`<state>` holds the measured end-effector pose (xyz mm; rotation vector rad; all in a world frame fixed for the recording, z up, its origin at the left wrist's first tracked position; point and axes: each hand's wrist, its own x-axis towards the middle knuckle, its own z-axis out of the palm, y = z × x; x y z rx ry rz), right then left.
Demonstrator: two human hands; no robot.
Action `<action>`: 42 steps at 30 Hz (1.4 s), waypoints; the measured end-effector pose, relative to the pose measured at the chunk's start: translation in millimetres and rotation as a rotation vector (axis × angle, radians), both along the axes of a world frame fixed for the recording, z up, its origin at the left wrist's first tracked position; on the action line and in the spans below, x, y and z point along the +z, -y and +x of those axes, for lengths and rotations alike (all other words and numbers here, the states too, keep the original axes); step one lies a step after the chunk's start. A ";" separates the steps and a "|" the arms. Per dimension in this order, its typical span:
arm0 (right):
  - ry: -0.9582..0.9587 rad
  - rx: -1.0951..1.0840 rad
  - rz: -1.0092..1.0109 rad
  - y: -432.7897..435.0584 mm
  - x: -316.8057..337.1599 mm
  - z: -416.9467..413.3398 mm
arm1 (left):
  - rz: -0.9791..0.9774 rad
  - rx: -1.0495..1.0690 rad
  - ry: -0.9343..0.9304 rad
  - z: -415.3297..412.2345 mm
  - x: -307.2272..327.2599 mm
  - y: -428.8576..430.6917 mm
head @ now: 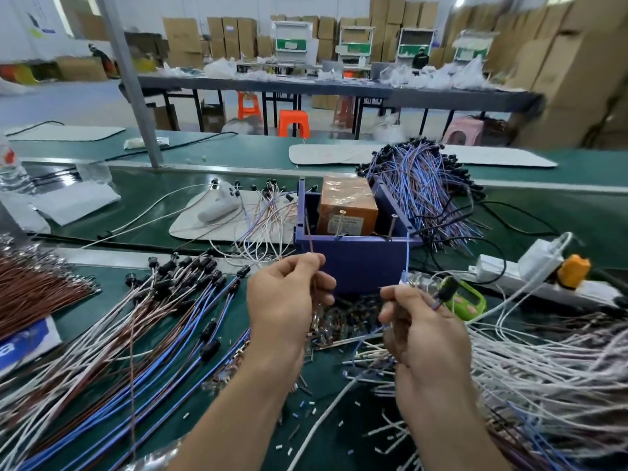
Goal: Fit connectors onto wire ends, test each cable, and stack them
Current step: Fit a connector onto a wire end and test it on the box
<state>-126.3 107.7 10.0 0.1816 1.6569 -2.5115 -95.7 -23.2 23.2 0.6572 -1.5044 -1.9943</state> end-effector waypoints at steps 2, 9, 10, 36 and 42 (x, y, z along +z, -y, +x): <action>0.020 -0.013 -0.009 -0.7 -0.8 -1.8 | -0.090 0.026 0.021 -0.5 -5.1 -0.5; 0.031 0.008 -0.004 0.8 -3.9 -2.6 | -0.142 0.013 0.012 -5.4 -12.7 2.1; 0.028 0.013 -0.004 0.6 -4.5 -2.6 | -0.141 0.014 0.012 -5.7 -13.5 2.7; 0.039 -0.013 -0.043 -1.2 -6.1 -5.3 | -0.212 -0.070 -0.005 -15.0 -25.5 0.5; 0.022 -0.007 -0.031 -1.1 -5.6 -4.4 | -0.277 -0.083 0.001 -14.7 -26.5 0.0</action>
